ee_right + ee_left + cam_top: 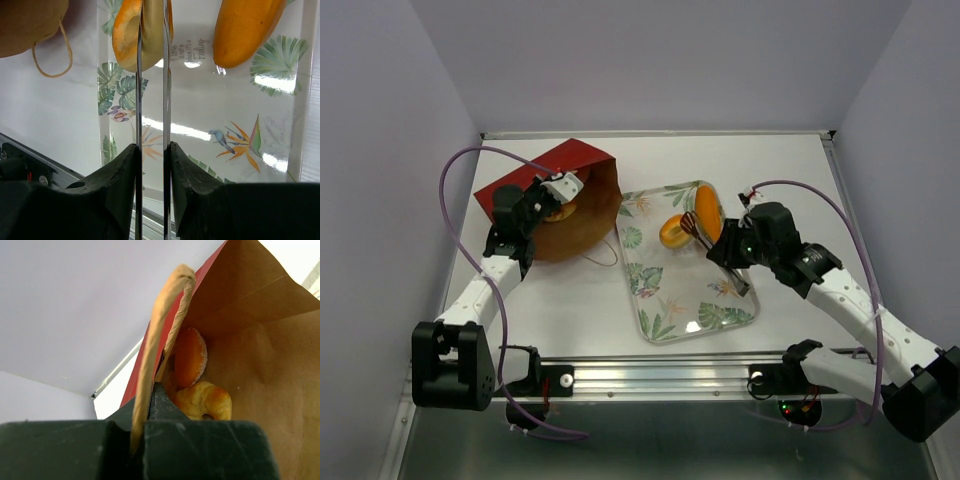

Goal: Take the fake bread out of the paper bag

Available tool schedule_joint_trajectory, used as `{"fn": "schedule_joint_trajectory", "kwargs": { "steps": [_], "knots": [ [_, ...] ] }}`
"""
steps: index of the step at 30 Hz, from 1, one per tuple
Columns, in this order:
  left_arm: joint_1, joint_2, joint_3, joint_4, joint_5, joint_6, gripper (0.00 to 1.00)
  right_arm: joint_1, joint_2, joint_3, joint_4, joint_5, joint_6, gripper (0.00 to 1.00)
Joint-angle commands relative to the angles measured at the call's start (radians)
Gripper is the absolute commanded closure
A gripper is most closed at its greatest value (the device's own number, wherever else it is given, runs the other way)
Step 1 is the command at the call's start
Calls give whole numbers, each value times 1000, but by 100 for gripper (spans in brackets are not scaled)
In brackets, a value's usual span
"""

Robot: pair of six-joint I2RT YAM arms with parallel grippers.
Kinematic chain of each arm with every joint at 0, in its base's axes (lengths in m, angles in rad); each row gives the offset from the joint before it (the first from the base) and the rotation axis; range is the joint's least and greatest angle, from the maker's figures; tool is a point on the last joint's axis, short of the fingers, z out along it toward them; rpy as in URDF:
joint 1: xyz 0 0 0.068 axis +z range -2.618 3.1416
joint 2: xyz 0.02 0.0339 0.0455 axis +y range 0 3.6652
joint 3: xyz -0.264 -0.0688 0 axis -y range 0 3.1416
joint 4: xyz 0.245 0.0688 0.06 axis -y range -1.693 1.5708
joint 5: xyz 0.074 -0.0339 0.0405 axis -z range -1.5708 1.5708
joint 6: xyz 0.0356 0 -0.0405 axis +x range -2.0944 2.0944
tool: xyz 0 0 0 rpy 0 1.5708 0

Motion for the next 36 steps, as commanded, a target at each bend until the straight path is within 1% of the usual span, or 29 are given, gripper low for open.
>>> {"fn": "schedule_joint_trajectory", "kwargs": {
  "steps": [1,3,4,6,7,9,12,15,16,20,22,24,25,28,30,31,34,35,36],
  "knots": [
    [5,-5,13,53,54,2,100,-19,46,-18,61,-22,-19,99],
    [5,7,22,54,65,-7,100,-19,95,-26,86,-44,-9,99],
    [5,12,24,54,67,-10,100,-28,107,-21,85,-33,-3,97],
    [5,18,27,53,68,-18,100,-39,118,-19,85,-13,1,90],
    [5,21,27,53,70,-18,100,-39,120,-19,85,-7,6,74],
    [4,21,25,54,63,-28,100,-48,117,-19,77,-2,10,65],
    [2,15,16,51,63,-28,100,-48,115,-9,60,8,18,60],
    [0,-5,2,51,65,-22,100,-48,106,4,36,31,35,52],
    [-1,-10,-5,50,65,-24,100,-48,103,7,29,45,35,52],
    [-4,-25,-13,47,62,-21,100,-48,95,31,-9,77,32,44],
    [-4,-33,-16,45,68,-24,100,-48,91,40,-30,91,27,41],
    [-7,-37,-24,44,80,-22,100,-48,89,57,-47,107,23,42],
    [-9,-42,-27,44,85,-19,100,-48,83,62,-55,134,17,44],
    [-12,-45,-28,42,94,-18,100,-48,74,92,-60,131,-18,50],
    [-13,-42,-18,39,91,-30,100,-48,63,129,-57,79,-45,51],
    [-15,-42,-13,39,93,-33,100,-48,59,140,-50,58,-83,52],
    [-16,-36,2,36,96,-50,100,-48,34,166,-11,-48,-135,52],
    [-18,-36,7,36,94,-54,100,-48,29,171,3,-115,-143,52],
    [-19,-33,8,36,94,-66,100,-48,26,174,35,-151,-149,52]
  ]
}}
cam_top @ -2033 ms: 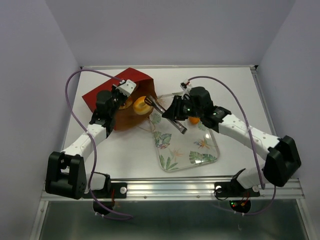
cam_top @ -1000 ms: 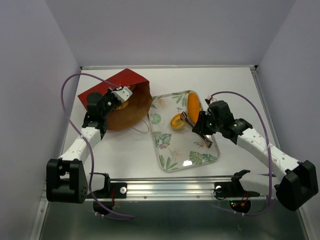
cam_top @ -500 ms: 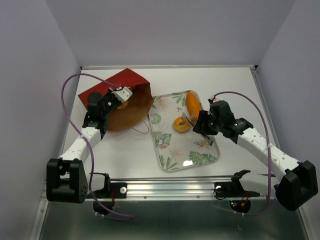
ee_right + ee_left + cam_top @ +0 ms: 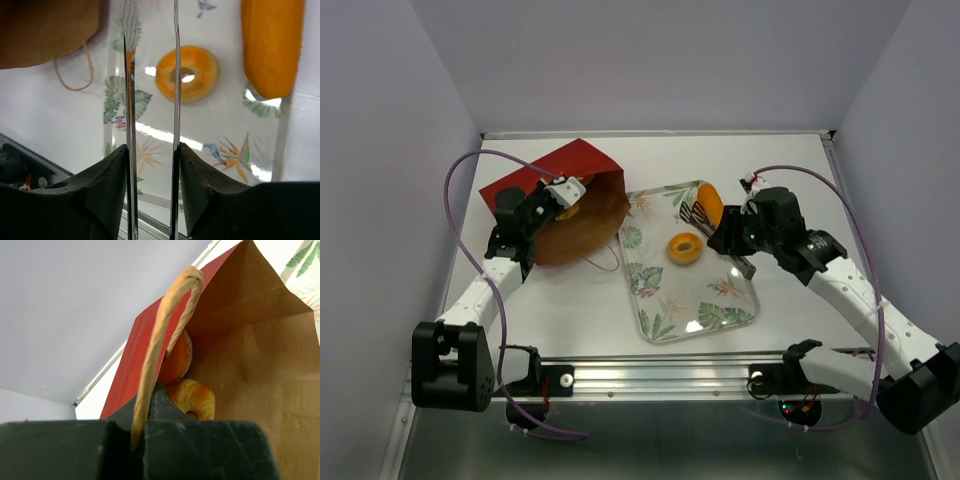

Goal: Take the fake bread out of the paper bag

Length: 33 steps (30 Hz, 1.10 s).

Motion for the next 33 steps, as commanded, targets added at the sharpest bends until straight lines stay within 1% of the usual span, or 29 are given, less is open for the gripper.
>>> {"fn": "schedule_joint_trajectory", "kwargs": {
  "steps": [1,2,4,5,7,8,11,13,14,16,17,18,21,22,24,27,30,31,33],
  "knots": [
    [-9,-27,32,47,28,-44,100,-8,-34,63,115,-188,-84,52],
    [-10,-25,37,47,28,-54,100,-8,-30,66,132,-265,-90,52],
    [-15,-22,40,47,23,-84,100,-8,2,72,186,-333,-98,52],
    [-16,-24,42,47,22,-91,100,28,18,77,203,-369,-101,52],
    [-23,-30,45,47,2,-101,100,77,53,86,253,-368,-107,52],
    [-29,-33,45,47,-3,-112,100,134,100,97,266,-348,-121,52],
    [-41,-50,42,47,-20,-123,100,218,232,160,321,-324,-129,52],
    [-46,-61,42,47,-35,-129,100,229,312,219,356,-322,-116,52],
    [-49,-64,40,47,-43,-135,100,243,391,239,364,-310,-110,52],
    [-58,-64,40,47,-64,-143,100,254,464,307,375,-267,-100,52],
    [-61,-62,42,49,-72,-150,100,265,526,327,382,-224,-93,52],
    [-69,-59,43,49,-93,-155,100,265,554,367,397,-207,-80,52],
    [-78,-47,57,49,-129,-181,100,274,627,413,434,-164,-54,52],
    [-85,-38,65,49,-161,-213,100,274,672,428,459,-163,-50,52],
    [-90,-27,77,49,-185,-254,100,283,737,479,462,-112,-32,52],
    [-102,-19,79,58,-201,-267,100,305,782,532,460,-66,-24,50],
    [-116,-15,80,62,-218,-267,100,315,817,563,460,-3,-21,47],
    [-118,-15,80,64,-216,-267,100,326,825,571,459,9,-24,45],
    [-122,-16,80,65,-218,-267,100,326,849,585,457,51,-20,44]
  ]
}}
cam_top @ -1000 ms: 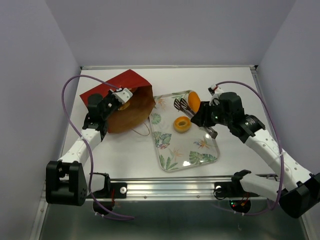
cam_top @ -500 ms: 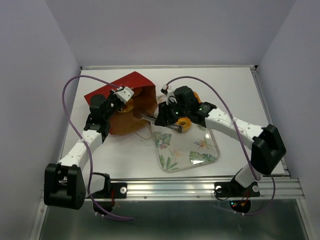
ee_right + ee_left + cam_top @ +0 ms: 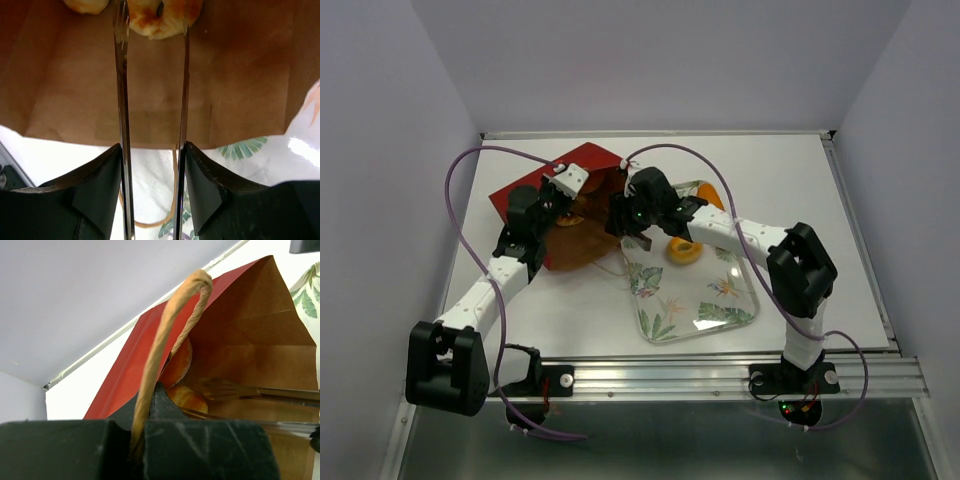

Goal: Take the fake bread out of the paper bag

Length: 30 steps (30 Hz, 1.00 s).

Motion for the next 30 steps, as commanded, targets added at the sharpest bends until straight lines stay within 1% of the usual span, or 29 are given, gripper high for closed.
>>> {"fn": "schedule_joint_trajectory", "kwargs": {
  "steps": [1,6,12,14,24,25,30],
  "knots": [
    [-14,-7,46,75,-26,-28,100,22,25,90,60,114,14,44],
    [-23,-7,46,80,-37,-34,100,33,74,119,40,156,22,39],
    [-34,0,46,83,-45,-40,100,42,99,119,28,241,39,39],
    [-37,3,46,84,-48,-48,100,42,111,123,27,246,37,38],
    [-47,32,67,90,-75,-83,100,42,191,192,30,165,40,37],
    [-50,38,69,92,-78,-85,100,42,197,202,33,133,36,37],
    [-55,52,73,92,-80,-85,100,42,214,214,34,143,39,37]
  ]
}}
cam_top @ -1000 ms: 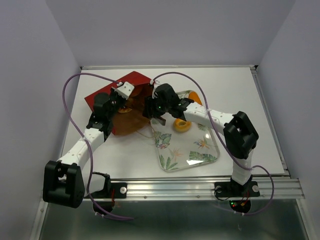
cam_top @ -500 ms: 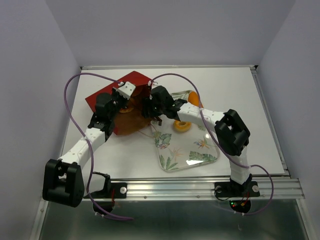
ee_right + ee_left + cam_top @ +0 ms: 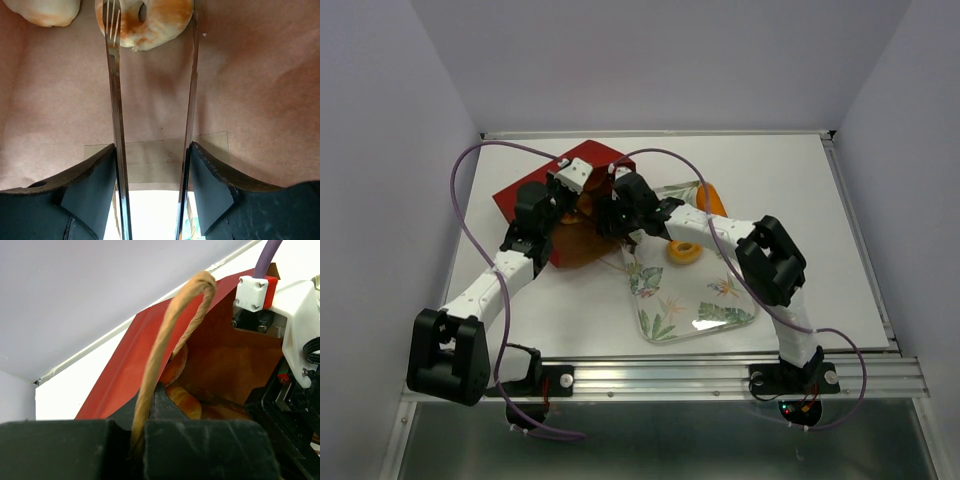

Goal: Take the fake bread out of the paper bag

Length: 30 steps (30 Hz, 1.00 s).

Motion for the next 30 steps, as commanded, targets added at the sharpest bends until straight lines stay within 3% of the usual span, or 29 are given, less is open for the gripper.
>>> {"fn": "schedule_joint_trajectory", "kwargs": {
  "steps": [1,13,19,20,23,30],
  "knots": [
    [-10,0,47,65,-3,-22,100,10,16,60,38,-1,2,38],
    [-20,0,52,75,4,-43,100,10,51,83,24,84,19,53],
    [-23,0,53,80,-9,-42,100,10,29,77,21,88,8,77],
    [-23,2,53,80,-12,-42,100,10,20,73,22,91,6,87],
    [-24,12,58,80,-32,-48,100,10,-32,42,24,100,-4,99],
    [-24,22,59,82,-78,-54,100,10,-197,-64,48,75,-9,99]
  ]
}}
